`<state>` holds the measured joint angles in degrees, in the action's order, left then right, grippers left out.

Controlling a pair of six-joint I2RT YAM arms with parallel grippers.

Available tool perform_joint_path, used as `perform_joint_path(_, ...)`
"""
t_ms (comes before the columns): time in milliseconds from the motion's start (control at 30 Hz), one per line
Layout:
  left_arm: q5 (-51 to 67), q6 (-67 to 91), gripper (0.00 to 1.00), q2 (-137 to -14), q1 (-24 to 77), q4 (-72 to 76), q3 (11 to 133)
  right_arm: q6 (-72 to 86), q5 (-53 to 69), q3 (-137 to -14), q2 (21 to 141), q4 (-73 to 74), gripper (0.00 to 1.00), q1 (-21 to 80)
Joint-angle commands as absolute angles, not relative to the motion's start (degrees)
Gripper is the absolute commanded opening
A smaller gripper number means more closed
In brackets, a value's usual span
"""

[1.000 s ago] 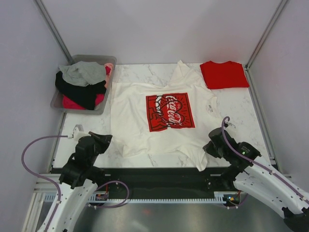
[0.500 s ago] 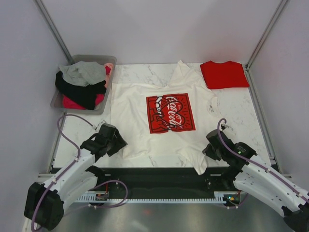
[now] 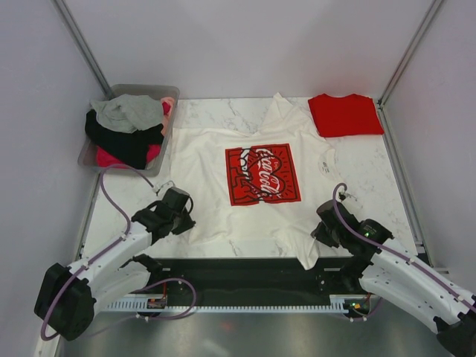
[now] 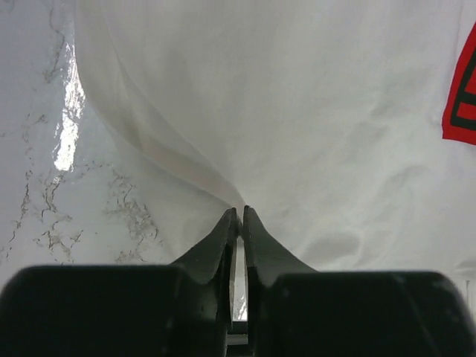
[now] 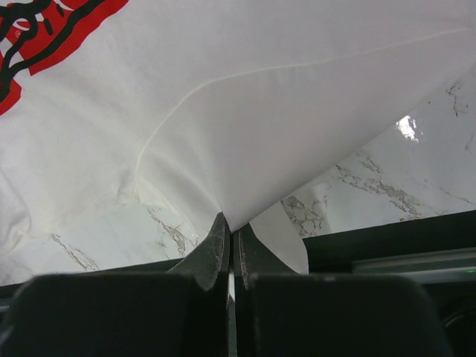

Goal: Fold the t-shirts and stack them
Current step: Fold the tshirt

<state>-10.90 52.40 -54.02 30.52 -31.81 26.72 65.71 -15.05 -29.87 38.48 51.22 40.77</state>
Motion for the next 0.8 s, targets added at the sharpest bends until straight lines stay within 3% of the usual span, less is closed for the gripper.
perform_joint_path(0,-13.18,50.98,0.11,-51.25,30.76,-31.11,27.69,65.04,-15.03,-29.71,37.79,50.45,0.00,40.96)
perform_joint_path(67,-13.10,50.63,0.02,-50.36,30.76,-31.55,28.04,65.04,-15.03,-29.53,37.53,50.45,0.00,40.96)
perform_joint_path(233,-12.56,50.18,0.02,-47.65,30.76,-33.39,29.17,65.13,-15.21,-30.05,36.92,50.97,0.00,40.96)
perform_joint_path(500,-18.98,56.51,0.02,-28.94,30.76,-49.12,35.59,65.48,-17.40,-36.56,34.80,56.69,0.00,41.04)
perform_joint_path(767,-25.13,58.10,0.02,-29.08,30.76,-53.09,42.18,61.53,-22.05,-48.68,42.18,57.13,0.00,40.96)
